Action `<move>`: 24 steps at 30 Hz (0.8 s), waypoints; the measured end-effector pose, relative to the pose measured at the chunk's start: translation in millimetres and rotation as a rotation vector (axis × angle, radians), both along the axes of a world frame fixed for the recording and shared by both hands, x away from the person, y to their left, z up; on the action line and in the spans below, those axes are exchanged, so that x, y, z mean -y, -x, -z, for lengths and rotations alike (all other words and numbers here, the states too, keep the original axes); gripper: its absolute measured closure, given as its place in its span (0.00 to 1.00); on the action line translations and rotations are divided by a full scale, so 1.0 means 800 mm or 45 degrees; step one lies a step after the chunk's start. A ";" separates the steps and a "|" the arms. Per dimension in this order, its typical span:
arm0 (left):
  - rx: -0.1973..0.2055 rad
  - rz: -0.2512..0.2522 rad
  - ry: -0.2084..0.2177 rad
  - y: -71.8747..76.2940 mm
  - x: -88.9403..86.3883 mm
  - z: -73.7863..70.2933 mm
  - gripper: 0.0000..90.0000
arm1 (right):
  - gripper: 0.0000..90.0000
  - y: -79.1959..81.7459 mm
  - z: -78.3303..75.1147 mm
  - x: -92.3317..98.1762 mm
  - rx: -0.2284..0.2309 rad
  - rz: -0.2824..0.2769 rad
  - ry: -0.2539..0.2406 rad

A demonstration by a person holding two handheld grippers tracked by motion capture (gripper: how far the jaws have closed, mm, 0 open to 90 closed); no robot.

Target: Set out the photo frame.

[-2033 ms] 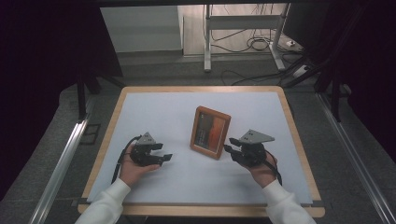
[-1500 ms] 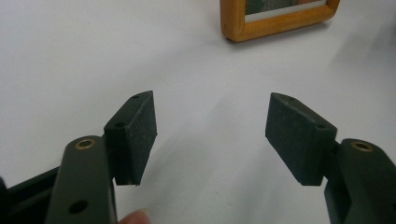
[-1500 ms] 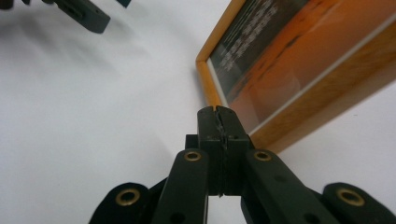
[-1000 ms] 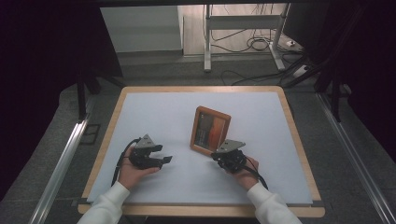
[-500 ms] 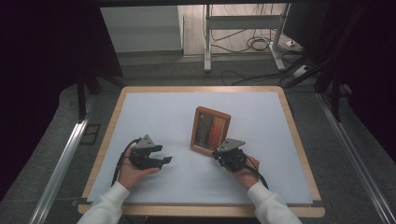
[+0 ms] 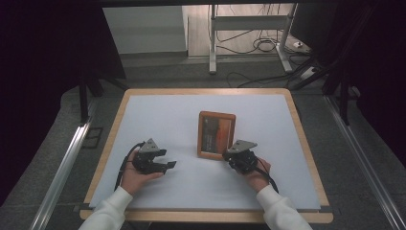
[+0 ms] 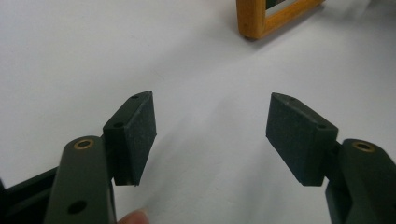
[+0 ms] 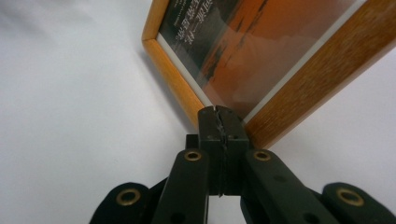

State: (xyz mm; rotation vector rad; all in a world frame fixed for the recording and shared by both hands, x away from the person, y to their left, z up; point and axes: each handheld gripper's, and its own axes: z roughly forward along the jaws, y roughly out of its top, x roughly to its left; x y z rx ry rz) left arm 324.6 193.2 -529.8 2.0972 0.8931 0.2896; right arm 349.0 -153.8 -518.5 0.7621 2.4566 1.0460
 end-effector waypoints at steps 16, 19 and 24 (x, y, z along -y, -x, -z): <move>0.003 -0.003 -0.001 -0.001 0.000 0.001 0.36 | 1.00 -0.004 0.000 0.008 0.004 0.020 -0.018; 0.004 -0.005 -0.001 -0.001 -0.001 0.001 0.36 | 1.00 -0.001 -0.004 0.009 0.012 0.012 -0.037; 0.011 -0.009 -0.005 -0.001 -0.002 0.001 0.36 | 1.00 0.002 -0.009 0.012 0.026 0.010 -0.050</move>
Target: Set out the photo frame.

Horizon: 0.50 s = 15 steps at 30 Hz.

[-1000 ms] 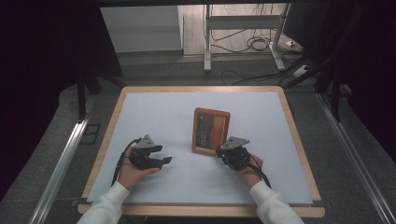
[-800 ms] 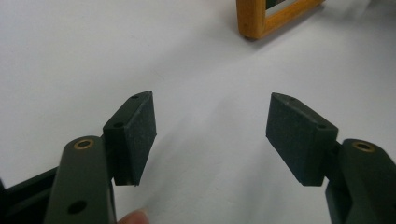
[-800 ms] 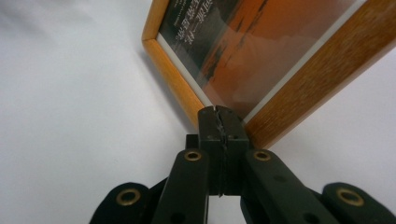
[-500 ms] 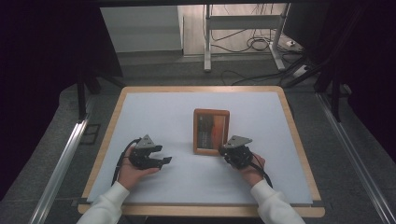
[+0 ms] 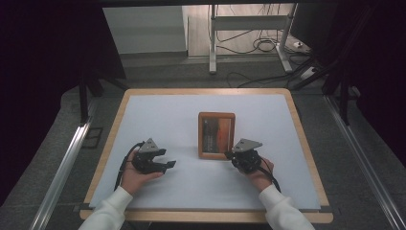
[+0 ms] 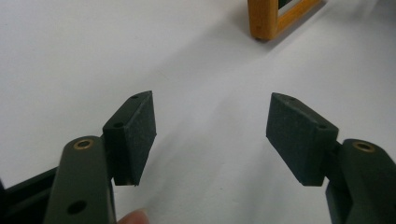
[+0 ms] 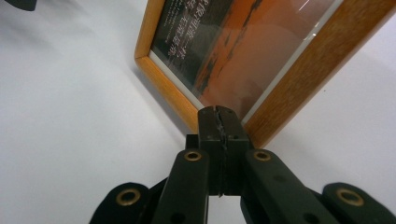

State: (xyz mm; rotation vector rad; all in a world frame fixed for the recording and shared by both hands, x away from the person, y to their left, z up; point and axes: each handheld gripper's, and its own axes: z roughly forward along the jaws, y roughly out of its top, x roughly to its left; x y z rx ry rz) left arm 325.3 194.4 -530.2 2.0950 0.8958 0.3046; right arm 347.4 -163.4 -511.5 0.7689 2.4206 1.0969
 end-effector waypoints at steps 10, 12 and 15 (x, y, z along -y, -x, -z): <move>0.019 -0.006 -0.013 0.004 -0.002 -0.001 0.36 | 1.00 0.007 -0.008 0.021 0.010 0.020 -0.018; 0.023 -0.014 -0.011 0.007 -0.006 -0.001 0.36 | 1.00 0.010 -0.011 0.032 0.001 0.032 -0.031; 0.033 -0.020 -0.018 0.010 -0.008 -0.002 0.36 | 1.00 0.018 -0.014 0.054 -0.017 0.052 -0.070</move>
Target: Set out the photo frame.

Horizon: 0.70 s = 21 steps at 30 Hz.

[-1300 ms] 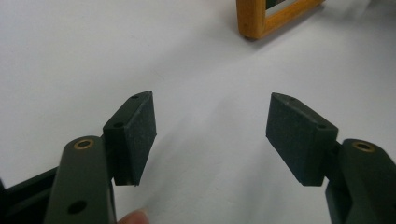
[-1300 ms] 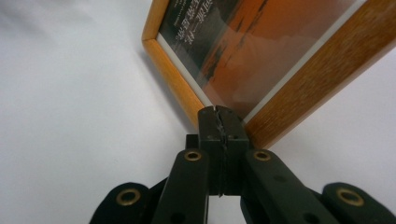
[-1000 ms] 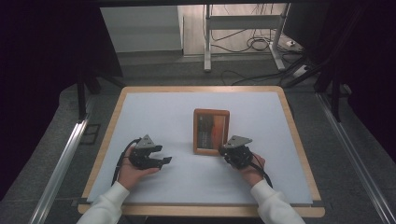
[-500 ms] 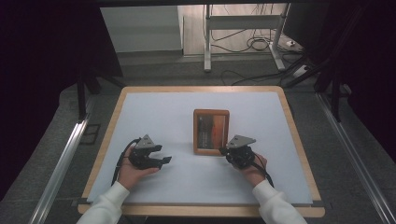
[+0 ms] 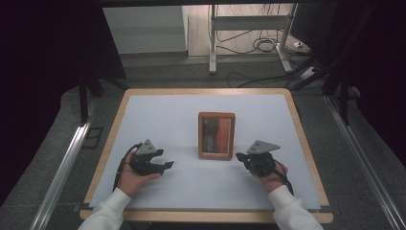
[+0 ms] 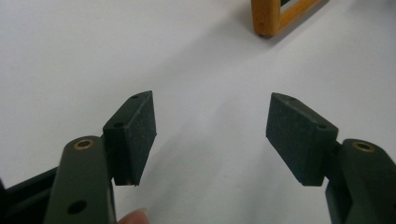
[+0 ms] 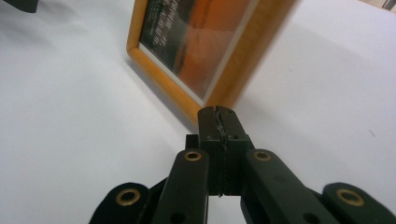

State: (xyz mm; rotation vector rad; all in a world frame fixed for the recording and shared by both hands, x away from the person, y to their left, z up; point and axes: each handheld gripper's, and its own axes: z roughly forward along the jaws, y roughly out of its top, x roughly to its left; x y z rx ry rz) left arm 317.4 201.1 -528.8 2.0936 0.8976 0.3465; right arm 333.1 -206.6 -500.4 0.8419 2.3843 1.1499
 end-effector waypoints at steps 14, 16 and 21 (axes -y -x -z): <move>0.006 -0.003 0.008 0.001 0.004 -0.001 0.36 | 0.40 0.052 0.004 0.094 -0.036 0.226 -0.099; 0.006 -0.011 0.013 0.001 0.004 -0.001 0.36 | 0.39 0.056 0.005 0.104 -0.038 0.254 -0.111; 0.012 -0.028 0.011 0.007 0.006 -0.002 0.36 | 0.36 0.055 0.010 0.118 -0.041 0.302 -0.124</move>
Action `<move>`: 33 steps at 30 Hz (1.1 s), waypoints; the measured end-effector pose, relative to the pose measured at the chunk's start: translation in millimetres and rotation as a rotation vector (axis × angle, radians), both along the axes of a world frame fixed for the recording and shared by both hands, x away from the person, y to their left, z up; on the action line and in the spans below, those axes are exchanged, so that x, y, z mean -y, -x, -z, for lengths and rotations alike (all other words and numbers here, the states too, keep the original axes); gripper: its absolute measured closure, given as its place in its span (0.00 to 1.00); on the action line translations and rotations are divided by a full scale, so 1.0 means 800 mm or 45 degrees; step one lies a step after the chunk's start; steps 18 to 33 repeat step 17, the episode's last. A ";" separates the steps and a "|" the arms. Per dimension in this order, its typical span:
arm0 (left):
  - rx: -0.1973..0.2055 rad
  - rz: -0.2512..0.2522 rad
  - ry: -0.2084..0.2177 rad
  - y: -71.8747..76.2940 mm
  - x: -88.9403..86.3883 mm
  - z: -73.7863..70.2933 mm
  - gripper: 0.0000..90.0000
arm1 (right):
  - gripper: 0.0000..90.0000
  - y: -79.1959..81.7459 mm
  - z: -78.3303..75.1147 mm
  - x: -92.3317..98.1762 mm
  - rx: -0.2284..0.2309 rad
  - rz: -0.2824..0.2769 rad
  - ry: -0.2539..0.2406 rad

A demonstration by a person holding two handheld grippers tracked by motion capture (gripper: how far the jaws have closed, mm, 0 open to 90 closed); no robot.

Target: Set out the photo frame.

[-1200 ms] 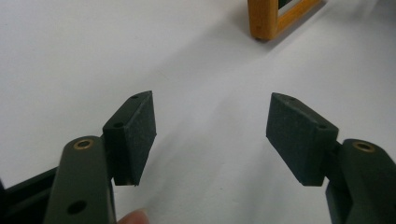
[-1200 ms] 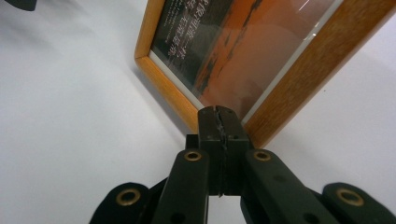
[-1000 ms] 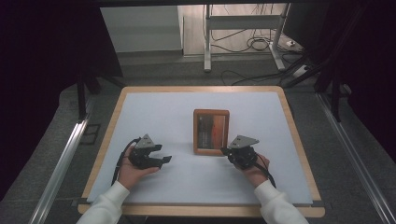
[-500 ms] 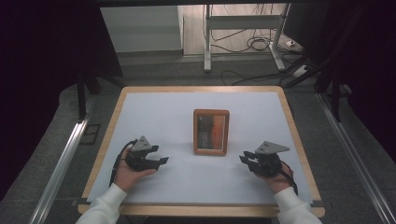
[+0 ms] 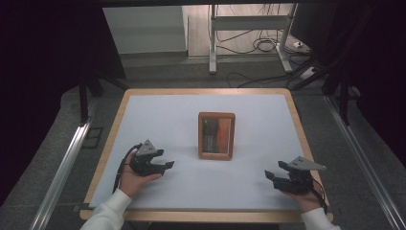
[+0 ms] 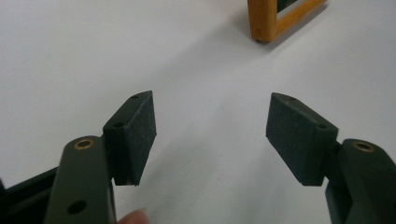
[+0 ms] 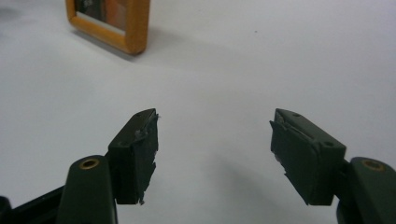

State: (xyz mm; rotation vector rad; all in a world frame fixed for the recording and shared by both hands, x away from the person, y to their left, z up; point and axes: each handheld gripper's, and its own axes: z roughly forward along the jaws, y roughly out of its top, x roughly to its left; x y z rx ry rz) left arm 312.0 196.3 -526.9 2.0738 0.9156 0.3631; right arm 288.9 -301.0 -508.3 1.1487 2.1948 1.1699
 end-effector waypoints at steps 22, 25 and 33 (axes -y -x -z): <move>0.005 -0.001 0.000 -0.002 -0.003 0.002 0.36 | 0.25 -0.004 0.001 -0.010 0.022 0.034 0.023; 0.005 -0.001 0.000 -0.002 -0.003 0.002 0.36 | 0.25 -0.004 0.001 -0.010 0.022 0.034 0.023; 0.005 -0.001 0.000 -0.002 -0.003 0.002 0.36 | 0.25 -0.004 0.001 -0.010 0.022 0.034 0.023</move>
